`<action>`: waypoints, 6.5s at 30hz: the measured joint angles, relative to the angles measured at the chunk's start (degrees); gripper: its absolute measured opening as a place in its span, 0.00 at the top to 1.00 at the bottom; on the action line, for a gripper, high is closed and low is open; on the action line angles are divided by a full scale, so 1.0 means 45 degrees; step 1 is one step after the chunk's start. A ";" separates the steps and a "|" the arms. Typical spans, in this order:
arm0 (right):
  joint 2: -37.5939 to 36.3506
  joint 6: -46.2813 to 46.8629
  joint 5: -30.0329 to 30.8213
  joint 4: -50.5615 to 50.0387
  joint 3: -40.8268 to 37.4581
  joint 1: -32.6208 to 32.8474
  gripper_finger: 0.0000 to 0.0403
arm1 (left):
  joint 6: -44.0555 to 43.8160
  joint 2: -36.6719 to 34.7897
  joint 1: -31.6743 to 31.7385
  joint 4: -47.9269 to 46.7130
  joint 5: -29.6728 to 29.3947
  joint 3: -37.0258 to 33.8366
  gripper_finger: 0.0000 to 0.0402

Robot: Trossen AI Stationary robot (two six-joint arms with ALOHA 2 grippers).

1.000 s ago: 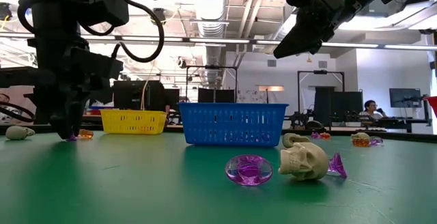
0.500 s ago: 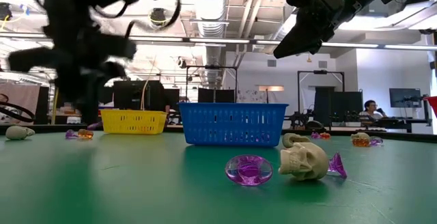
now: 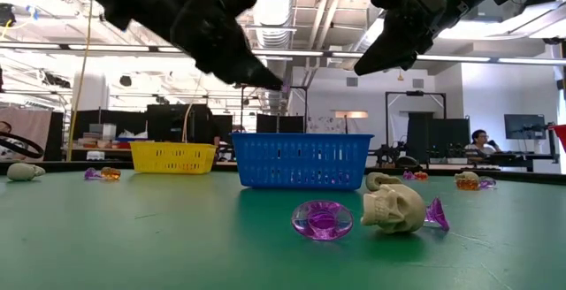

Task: Sort Halloween decoration
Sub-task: Put the witch hat toy into the blue bin, then put the skull toy into the red bin

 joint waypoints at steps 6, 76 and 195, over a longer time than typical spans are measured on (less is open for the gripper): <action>0.0000 -0.0005 -0.0001 -0.0034 0.0000 -0.0003 0.79 | -0.0119 0.1111 0.0333 0.0161 0.0009 0.0255 0.91; -0.1501 0.2336 0.2485 -0.4607 0.0306 0.1046 0.79 | 0.4694 1.1623 -0.0778 -1.5436 -0.0382 1.8882 0.68; -0.2501 0.6899 0.5380 -0.7410 -0.0665 0.4522 0.79 | -0.1460 0.5331 -0.2784 -1.3439 0.0786 1.0430 0.72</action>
